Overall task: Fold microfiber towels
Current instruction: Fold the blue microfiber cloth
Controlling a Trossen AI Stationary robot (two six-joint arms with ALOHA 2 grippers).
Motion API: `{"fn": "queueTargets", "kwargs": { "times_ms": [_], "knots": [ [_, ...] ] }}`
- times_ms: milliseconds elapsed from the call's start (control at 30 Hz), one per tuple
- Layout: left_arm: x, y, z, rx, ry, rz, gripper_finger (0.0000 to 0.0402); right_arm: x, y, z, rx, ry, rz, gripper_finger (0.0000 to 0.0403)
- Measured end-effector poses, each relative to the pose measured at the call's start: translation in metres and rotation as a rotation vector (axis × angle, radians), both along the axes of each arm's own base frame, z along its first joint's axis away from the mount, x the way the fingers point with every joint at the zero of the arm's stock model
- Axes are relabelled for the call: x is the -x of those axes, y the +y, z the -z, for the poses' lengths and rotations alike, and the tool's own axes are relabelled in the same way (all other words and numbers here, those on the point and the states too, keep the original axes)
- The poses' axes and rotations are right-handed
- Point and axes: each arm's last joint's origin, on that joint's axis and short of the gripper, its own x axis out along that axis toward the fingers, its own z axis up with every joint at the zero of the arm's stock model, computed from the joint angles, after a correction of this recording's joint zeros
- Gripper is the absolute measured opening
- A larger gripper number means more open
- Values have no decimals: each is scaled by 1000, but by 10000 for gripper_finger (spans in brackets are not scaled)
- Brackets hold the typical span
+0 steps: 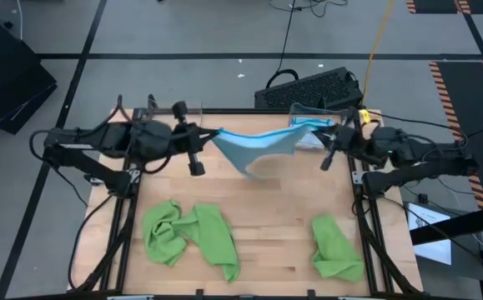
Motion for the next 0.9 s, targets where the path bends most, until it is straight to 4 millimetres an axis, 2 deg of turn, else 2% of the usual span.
{"fn": "queueTargets", "kwargs": {
  "times_ms": [167, 367, 533, 700, 800, 900],
  "knots": [
    [-7, 28, 5, -4, 41, -66, 14, -12, -18, 7, -7, 48, 40, 2],
    [-6, 55, 7, 45, 49, -56, 8, -19, -41, 8, -71, 15, -3, 2],
    [-3, 90, 6, 22, 46, -151, 8, -24, -70, 8, -69, -36, 43, 2],
    [4, 122, 4, 84, -4, -72, 9, -25, -95, -3, -101, -108, 2, 1],
    [8, 130, 3, 159, -46, -27, 11, -24, -100, -15, -147, -104, -47, 1],
    [6, 122, 7, 246, -19, 61, 5, -21, -96, -19, -215, -55, -111, 1]
  ]
}}
